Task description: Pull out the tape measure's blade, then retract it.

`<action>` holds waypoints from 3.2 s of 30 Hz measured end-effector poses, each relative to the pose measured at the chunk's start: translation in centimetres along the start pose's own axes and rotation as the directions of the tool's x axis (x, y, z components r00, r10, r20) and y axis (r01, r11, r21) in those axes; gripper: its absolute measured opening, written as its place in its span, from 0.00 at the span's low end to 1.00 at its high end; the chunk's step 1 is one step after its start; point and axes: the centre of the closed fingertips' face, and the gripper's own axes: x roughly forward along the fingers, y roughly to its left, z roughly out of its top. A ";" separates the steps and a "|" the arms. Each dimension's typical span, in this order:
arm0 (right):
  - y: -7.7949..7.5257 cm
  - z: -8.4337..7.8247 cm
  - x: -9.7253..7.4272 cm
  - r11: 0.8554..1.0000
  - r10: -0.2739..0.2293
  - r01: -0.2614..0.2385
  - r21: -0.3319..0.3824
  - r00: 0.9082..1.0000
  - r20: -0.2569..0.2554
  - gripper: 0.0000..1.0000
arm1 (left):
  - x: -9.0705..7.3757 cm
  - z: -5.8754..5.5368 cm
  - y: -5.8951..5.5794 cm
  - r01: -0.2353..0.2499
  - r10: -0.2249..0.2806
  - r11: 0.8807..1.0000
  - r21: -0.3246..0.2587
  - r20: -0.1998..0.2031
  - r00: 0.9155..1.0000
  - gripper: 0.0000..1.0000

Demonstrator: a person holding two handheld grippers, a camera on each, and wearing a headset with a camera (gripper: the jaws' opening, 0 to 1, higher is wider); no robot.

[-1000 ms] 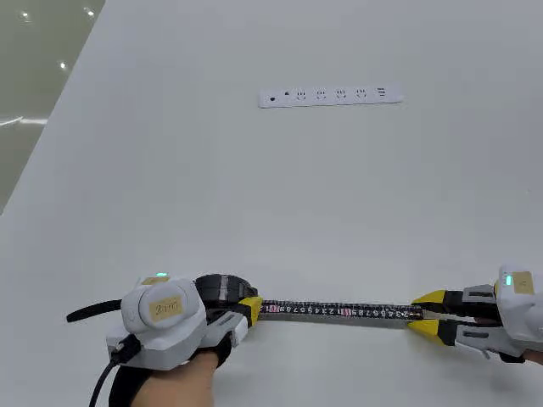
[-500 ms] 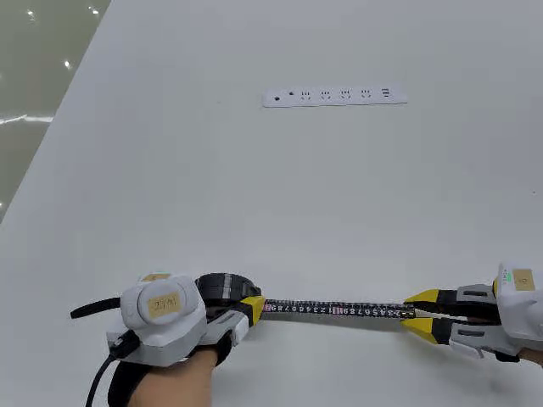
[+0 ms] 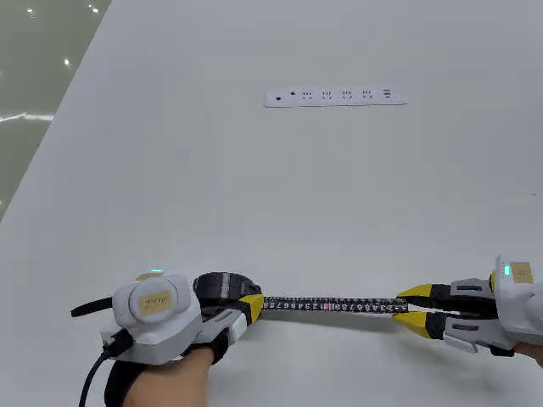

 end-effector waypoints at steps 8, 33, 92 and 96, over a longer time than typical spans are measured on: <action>0.2 0.6 0.7 1.000 0.018 -0.018 0.007 1.000 0.014 0.12 | 0.0 0.0 0.0 0.004 -0.004 1.000 -0.011 -0.001 1.000 0.56; 1.8 3.1 5.1 0.997 0.079 -0.080 0.009 0.995 0.059 0.12 | -0.2 0.1 0.1 0.018 -0.018 0.999 -0.041 0.004 1.000 0.56; 4.8 6.7 14.0 0.985 0.170 -0.171 0.002 0.981 0.093 0.11 | -0.2 0.3 0.2 0.043 -0.042 0.994 -0.099 0.017 0.999 0.57; 4.9 6.9 14.3 0.983 0.182 -0.182 -0.002 0.979 0.088 0.11 | -0.2 0.3 0.2 0.044 -0.043 0.994 -0.103 0.017 0.999 0.57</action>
